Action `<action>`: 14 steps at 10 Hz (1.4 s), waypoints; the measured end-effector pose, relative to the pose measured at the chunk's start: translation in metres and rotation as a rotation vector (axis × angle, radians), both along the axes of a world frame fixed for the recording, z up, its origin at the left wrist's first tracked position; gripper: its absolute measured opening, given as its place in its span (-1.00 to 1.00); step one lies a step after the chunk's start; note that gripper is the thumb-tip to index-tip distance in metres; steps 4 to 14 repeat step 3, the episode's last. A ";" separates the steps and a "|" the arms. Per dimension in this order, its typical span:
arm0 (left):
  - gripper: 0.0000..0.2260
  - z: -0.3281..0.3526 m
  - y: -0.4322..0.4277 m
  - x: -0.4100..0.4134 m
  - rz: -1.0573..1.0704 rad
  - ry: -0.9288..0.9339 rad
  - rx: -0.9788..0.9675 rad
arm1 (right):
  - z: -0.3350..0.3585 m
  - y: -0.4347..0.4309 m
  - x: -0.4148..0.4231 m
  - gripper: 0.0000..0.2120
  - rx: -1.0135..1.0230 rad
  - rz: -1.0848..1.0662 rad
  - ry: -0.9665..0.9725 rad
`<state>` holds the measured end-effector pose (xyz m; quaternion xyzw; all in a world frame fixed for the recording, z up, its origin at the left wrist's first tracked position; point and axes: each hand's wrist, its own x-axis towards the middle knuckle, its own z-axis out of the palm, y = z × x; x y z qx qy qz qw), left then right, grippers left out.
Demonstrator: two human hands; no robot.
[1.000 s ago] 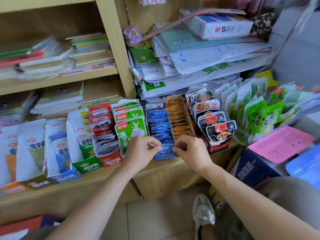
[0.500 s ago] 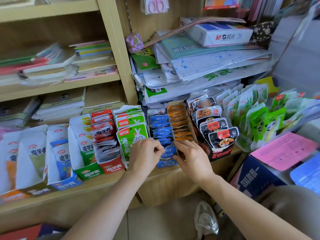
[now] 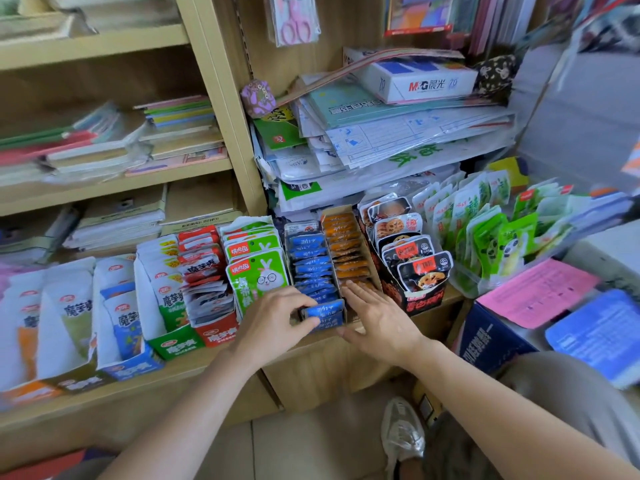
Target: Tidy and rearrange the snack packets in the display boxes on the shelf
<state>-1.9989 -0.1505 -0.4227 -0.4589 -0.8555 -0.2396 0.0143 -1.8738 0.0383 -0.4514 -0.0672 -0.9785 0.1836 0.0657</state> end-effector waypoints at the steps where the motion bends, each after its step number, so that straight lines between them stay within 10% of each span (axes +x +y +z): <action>1: -0.82 0.012 -0.019 0.007 0.062 -0.105 0.011 | 0.019 0.000 0.010 -0.40 -0.117 -0.024 0.029; 3: -0.86 0.037 -0.042 0.021 0.169 -0.259 0.041 | 0.057 0.000 0.025 -0.68 -0.187 -0.025 -0.075; 14: -0.86 0.037 -0.042 0.021 0.169 -0.259 0.041 | 0.057 0.000 0.025 -0.68 -0.187 -0.025 -0.075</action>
